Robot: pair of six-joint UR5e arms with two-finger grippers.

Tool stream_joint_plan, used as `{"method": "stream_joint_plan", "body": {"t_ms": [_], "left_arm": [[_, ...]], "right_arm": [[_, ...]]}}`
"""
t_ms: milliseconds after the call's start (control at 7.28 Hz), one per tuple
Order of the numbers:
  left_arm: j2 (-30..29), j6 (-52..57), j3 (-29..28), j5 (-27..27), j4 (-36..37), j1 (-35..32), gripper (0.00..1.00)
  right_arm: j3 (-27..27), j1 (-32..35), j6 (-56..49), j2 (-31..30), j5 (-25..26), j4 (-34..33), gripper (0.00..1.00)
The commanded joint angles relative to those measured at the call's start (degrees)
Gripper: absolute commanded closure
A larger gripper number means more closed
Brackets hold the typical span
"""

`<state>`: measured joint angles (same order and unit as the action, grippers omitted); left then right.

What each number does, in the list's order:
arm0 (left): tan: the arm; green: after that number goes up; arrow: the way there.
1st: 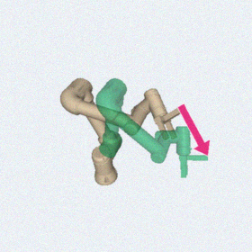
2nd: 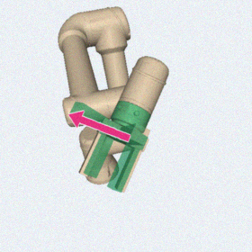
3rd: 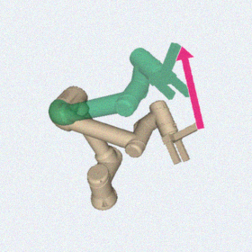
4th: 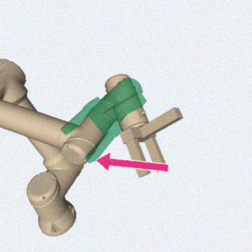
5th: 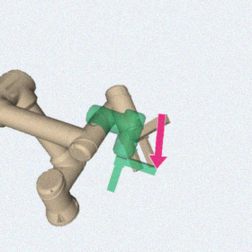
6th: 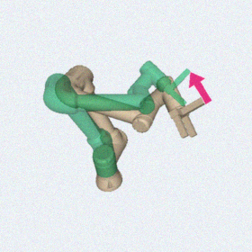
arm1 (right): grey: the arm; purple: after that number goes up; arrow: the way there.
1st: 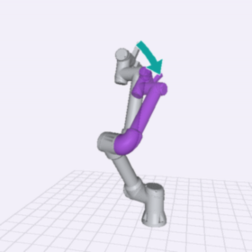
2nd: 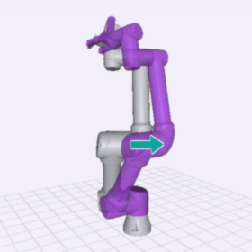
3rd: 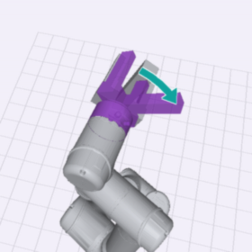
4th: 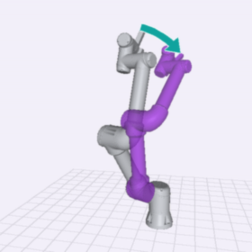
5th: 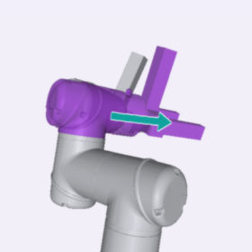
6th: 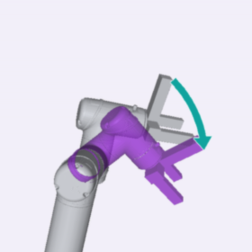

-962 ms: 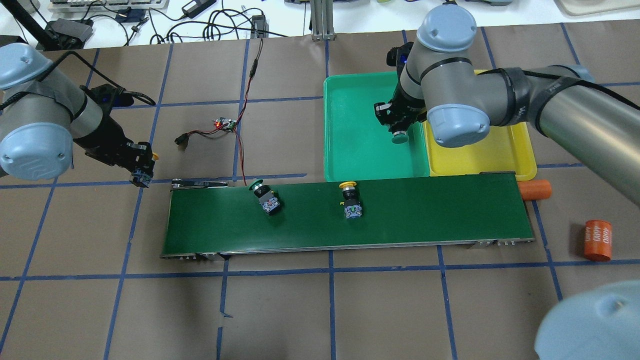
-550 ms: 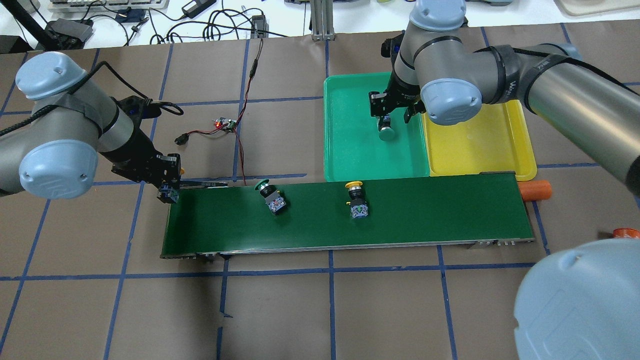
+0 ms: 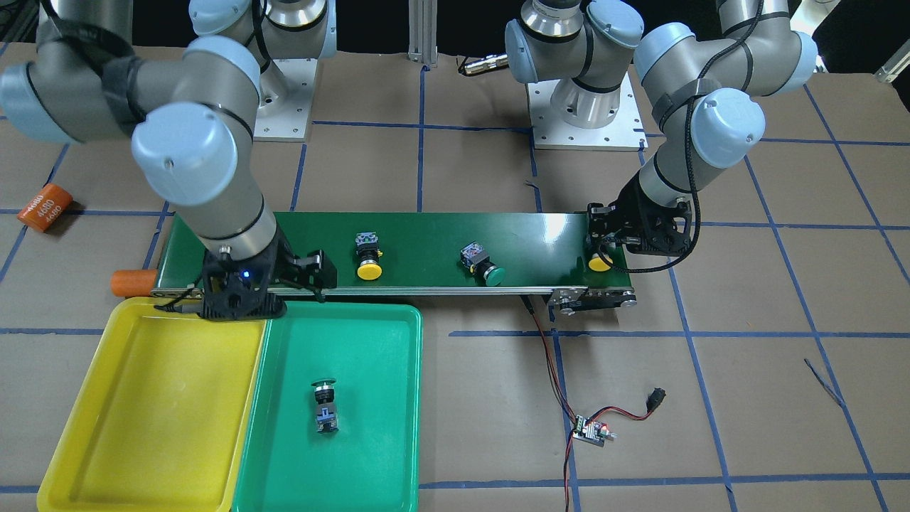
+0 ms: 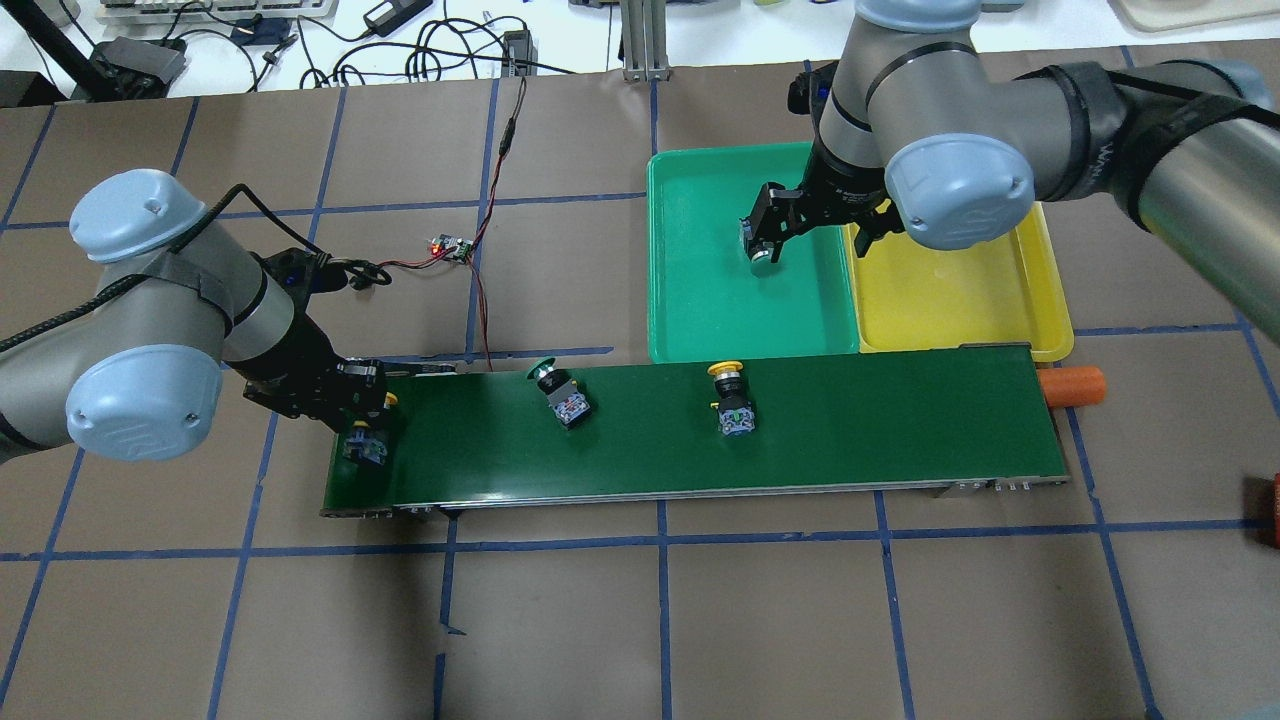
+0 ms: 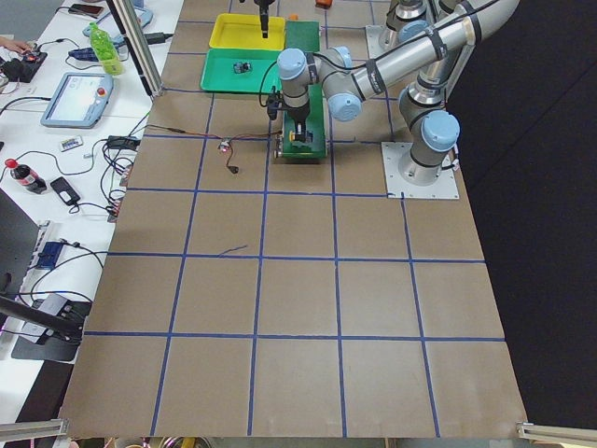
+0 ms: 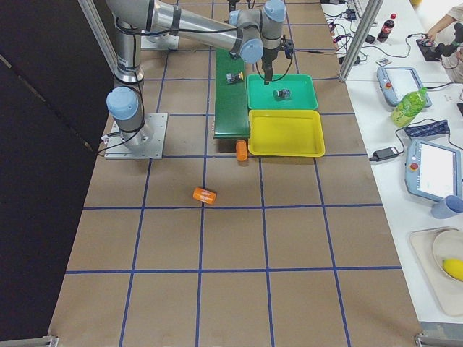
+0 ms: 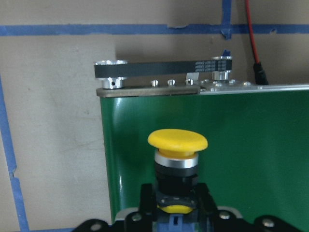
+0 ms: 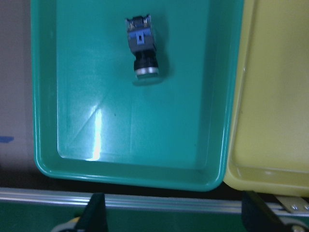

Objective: Sort buttons by color to trays
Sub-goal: 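Put green switch in green tray with right while left sets yellow switch on belt, then grasp a yellow switch on the belt with right gripper while left gripper rises away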

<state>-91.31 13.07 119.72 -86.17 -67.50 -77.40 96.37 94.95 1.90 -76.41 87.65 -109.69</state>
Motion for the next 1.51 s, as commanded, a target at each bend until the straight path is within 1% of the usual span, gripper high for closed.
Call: {"method": "stream_joint_plan", "body": {"t_ms": [0, 137, 275, 412, 550, 687, 824, 1099, 1237, 1374], "left_arm": [[0.17, 0.2, -0.88, -0.31, 0.0, 0.41, 0.0], [0.6, 0.11, -3.42, -0.66, -0.61, 0.32, 0.0], [0.61, 0.11, -7.96, -0.58, -5.05, 0.41, 0.0], [0.43, 0.03, -14.36, -0.75, -10.84, 0.41, 0.0], [0.61, 0.11, -20.26, -0.84, -16.82, 0.41, 0.0], [1.04, 0.03, -24.32, -2.84, -22.62, 0.32, 0.0], [2.09, -0.06, -25.75, -3.91, -22.94, -0.38, 0.0], [3.85, -0.15, -26.37, -3.22, -22.85, -1.08, 0.0], [4.38, -0.15, -25.51, -3.21, -23.46, -1.43, 0.0], [3.95, -3.2, -26.28, -2.87, -23.12, -4.31, 0.0]], "right_arm": [[9.4, -0.2, -2.84, -8.28, 4.1, 1.86, 0.0], [13.1, -0.29, -3.04, -9.7, 3.94, -0.67, 0.0], [16.45, -0.29, -2.95, -10.41, 3.85, -2.09, 0.02], [17.96, 0.15, -2.34, -11.03, 3.67, -4.97, 0.01], [18.24, 0.41, -2.07, -10.95, 3.41, -5.18, 0.02], [18.41, 0.94, -0.68, -10.69, 2.89, -5.61, 0.03], [18.5, 1.72, -0.23, -10.25, -0.16, -6.84, 0.04], [19.9, 2.87, -0.57, -8.67, -0.55, -8.94, 0.04], [20.87, 2.88, -0.49, -7.62, -0.55, -10.18, 0.05], [21.66, 2.88, -0.49, -6.39, -0.55, -12.36, 0.07]]}}
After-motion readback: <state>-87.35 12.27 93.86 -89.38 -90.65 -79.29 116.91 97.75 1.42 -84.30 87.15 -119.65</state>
